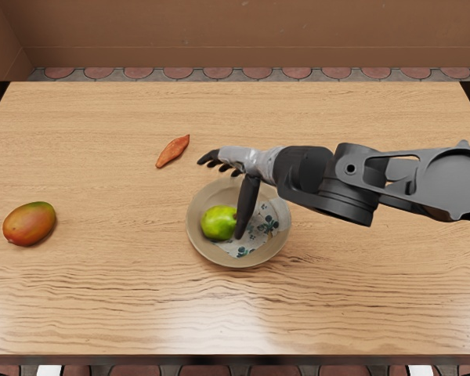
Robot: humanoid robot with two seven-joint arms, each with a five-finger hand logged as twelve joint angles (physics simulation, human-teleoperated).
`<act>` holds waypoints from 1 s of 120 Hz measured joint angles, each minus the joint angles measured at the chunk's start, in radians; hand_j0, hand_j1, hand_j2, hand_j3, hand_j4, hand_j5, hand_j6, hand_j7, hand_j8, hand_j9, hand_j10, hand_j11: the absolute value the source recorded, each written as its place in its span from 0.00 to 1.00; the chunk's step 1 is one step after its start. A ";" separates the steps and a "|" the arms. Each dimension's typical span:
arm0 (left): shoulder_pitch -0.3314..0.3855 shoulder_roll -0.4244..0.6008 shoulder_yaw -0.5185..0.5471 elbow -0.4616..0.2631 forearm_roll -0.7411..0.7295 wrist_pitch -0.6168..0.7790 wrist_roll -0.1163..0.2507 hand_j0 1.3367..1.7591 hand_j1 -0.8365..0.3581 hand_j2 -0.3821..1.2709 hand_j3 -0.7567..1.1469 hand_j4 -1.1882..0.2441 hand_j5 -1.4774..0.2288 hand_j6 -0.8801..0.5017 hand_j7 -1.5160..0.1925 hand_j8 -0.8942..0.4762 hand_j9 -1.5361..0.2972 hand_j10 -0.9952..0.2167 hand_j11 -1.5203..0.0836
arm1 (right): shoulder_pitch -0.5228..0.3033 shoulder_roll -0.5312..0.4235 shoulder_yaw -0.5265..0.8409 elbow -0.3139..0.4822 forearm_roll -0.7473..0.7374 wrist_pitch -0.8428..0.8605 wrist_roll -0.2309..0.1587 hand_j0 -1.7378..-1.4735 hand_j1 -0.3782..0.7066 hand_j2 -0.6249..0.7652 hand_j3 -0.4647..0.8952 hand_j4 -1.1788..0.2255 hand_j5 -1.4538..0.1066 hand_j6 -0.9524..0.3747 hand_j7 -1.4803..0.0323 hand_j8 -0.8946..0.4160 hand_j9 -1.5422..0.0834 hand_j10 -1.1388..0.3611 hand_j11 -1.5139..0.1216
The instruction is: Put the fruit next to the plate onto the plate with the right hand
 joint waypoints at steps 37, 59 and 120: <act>0.005 0.000 0.000 0.000 0.000 0.000 0.000 0.76 0.97 0.23 0.40 0.82 0.85 0.62 0.87 0.64 0.82 0.80 0.93 | -0.321 -0.154 0.459 0.077 0.266 0.441 0.000 0.30 0.05 0.46 0.34 0.83 0.90 0.71 0.95 0.67 0.92 0.74 0.90; 0.005 0.000 0.000 0.000 0.000 0.000 0.000 0.76 0.97 0.23 0.40 0.82 0.85 0.62 0.87 0.64 0.82 0.80 0.93 | -0.470 -0.333 0.632 0.071 0.533 0.726 0.000 0.30 0.04 0.45 0.34 0.83 0.92 0.71 0.97 0.68 0.94 0.75 0.91; 0.001 0.000 -0.009 -0.001 -0.003 0.001 0.000 0.76 0.97 0.23 0.40 0.82 0.85 0.62 0.87 0.64 0.82 0.80 0.93 | -0.575 -0.641 0.683 -0.190 0.836 0.786 0.000 0.30 0.03 0.45 0.34 0.84 0.93 0.72 0.98 0.68 0.95 0.76 0.92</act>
